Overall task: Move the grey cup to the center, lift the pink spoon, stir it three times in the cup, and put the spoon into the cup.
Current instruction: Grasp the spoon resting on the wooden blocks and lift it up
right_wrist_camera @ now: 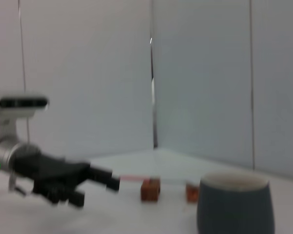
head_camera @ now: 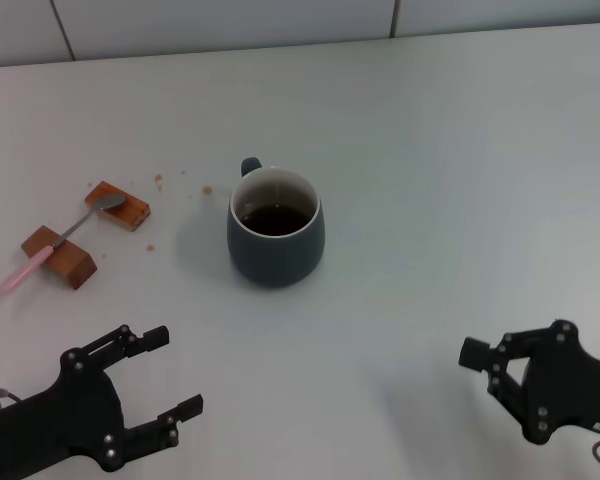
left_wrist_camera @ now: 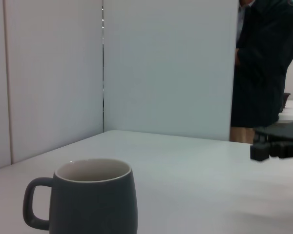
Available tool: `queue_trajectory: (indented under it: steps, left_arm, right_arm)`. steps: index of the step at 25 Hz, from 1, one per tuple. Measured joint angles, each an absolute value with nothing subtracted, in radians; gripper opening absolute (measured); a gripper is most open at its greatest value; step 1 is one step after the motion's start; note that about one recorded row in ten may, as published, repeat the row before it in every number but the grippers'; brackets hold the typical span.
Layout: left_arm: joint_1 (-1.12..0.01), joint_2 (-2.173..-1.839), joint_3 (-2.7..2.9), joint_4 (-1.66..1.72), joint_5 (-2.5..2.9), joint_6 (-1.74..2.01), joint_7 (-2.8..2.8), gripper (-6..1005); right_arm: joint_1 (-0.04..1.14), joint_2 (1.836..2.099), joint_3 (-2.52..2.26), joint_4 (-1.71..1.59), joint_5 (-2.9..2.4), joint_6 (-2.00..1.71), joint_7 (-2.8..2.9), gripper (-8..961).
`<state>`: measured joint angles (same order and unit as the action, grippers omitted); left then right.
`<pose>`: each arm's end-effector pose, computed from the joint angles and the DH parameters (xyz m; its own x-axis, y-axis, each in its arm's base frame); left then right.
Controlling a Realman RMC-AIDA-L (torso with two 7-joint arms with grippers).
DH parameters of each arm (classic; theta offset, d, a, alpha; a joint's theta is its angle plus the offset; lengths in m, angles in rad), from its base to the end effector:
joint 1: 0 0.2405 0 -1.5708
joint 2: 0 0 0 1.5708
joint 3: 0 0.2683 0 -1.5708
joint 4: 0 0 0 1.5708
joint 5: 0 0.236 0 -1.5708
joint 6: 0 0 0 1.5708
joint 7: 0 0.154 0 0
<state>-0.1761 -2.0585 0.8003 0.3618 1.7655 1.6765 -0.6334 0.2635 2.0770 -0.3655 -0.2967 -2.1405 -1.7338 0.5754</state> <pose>-0.3630 0.2074 -0.0509 0.7962 0.0806 0.5997 0.3239 -0.8939 -0.3098 0.3589 0.2144 -0.0527 0.7815 -0.0608 -0.6209 -0.3255 -0.8888 -0.3226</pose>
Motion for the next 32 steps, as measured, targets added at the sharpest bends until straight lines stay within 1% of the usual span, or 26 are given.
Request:
queue_trajectory:
  steps: [11, 16, 22, 25, 30, 32]
  left_arm:
    - [-0.176, -2.059, 0.804, 0.362, 1.766, 1.667, -0.641, 795]
    - [-0.176, -2.059, 0.802, 0.362, 1.766, 1.665, -0.643, 795]
    - [-0.178, -2.059, 0.802, 0.362, 1.766, 1.663, -0.643, 795]
    - [-0.178, -2.059, 0.801, 0.362, 1.765, 1.662, -0.643, 795]
    - [-0.177, -2.059, 0.802, 0.362, 1.766, 1.661, -0.643, 795]
    - [-0.176, -2.059, 0.801, 0.362, 1.765, 1.661, -0.642, 795]
  right_arm:
    - [0.292, 2.077, -0.362, -0.3, -2.271, -1.666, 0.619, 32]
    - [0.284, 2.077, -0.344, -0.305, -2.264, -1.665, 0.629, 150]
    - [0.288, 2.077, -0.337, -0.305, -2.262, -1.667, 0.622, 378]
    - [0.29, 2.077, -0.337, -0.305, -2.262, -1.667, 0.622, 621]
    - [0.293, 2.077, -0.337, -0.305, -2.262, -1.668, 0.621, 705]
    - [0.293, 2.077, -0.337, -0.305, -2.262, -1.669, 0.621, 705]
